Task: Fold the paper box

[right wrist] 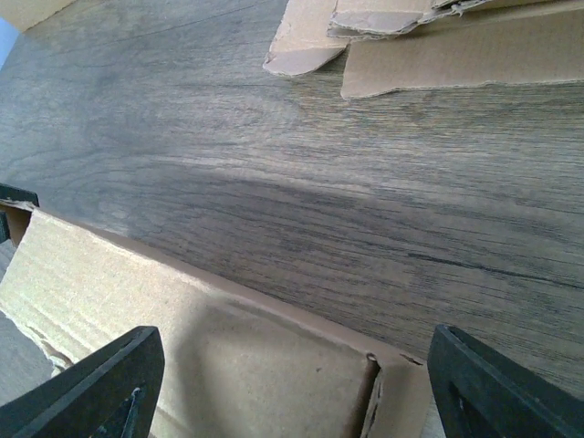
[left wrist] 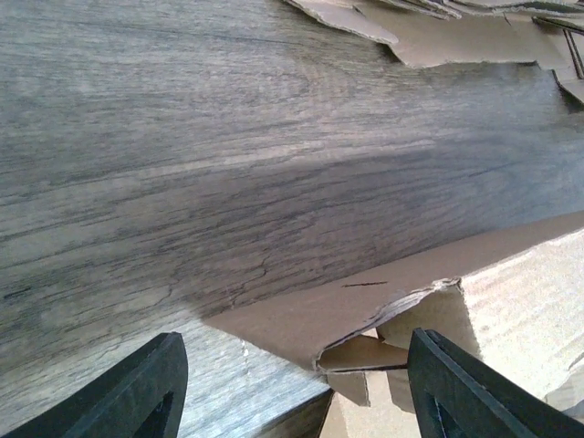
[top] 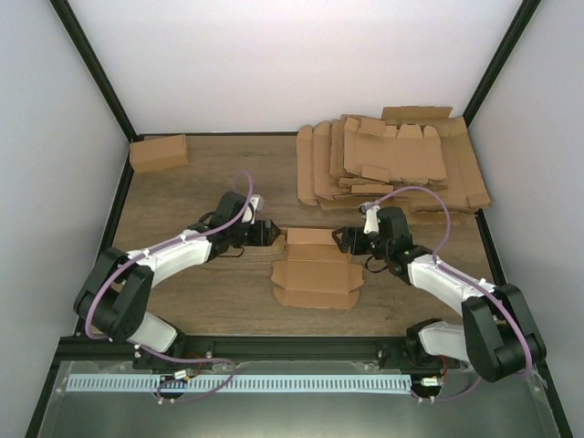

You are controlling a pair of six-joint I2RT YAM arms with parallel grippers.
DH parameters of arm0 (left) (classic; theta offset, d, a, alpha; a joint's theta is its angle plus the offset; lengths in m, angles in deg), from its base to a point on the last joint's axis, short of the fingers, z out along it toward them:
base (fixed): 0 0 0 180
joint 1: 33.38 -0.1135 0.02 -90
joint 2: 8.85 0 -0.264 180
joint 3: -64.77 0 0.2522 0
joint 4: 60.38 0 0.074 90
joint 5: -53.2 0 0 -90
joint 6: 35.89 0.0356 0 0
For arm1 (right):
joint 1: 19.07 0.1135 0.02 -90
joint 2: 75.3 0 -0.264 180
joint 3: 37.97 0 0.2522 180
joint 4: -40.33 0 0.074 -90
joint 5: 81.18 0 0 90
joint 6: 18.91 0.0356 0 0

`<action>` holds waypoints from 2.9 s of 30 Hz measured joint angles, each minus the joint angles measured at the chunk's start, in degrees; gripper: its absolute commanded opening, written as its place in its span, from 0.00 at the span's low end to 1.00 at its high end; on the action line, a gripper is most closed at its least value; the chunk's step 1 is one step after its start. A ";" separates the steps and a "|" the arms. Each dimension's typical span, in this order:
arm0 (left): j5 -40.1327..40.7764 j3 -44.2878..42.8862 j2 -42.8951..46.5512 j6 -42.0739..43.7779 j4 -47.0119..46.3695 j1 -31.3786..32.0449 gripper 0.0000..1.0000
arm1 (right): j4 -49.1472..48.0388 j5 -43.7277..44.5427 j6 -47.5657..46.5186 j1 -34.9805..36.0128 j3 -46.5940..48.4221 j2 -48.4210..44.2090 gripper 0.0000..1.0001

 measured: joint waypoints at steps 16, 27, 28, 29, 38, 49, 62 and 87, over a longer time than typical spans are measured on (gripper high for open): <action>1.16 -6.14 -1.18 2.60 7.19 0.26 0.11 | 0.09 -0.26 -0.96 0.00 0.26 1.55 0.81; 0.94 -8.96 -0.98 8.37 15.82 0.26 0.10 | 0.79 -0.26 -2.23 0.00 1.18 2.03 0.81; 0.92 -8.96 -0.72 8.70 16.63 0.26 0.10 | 0.83 -0.26 -2.25 0.00 1.18 2.03 0.81; 0.74 -8.96 -0.46 8.96 17.25 0.26 0.11 | 0.90 -0.26 -2.27 0.00 1.18 2.03 0.81; -5.53 -8.94 1.22 8.87 23.02 0.61 0.15 | 0.55 -0.81 -1.95 0.00 1.18 2.23 0.82; -16.17 -9.35 1.95 5.60 24.87 0.85 0.50 | 0.50 -1.01 -1.70 0.00 1.05 1.68 0.85; -3.04 -6.75 7.76 0.24 19.91 0.85 0.69 | 6.03 2.27 -9.42 0.00 4.42 -2.47 0.94; -2.32 19.39 13.57 -21.79 0.35 11.72 0.61 | 15.58 14.58 -34.93 17.46 21.97 5.97 0.93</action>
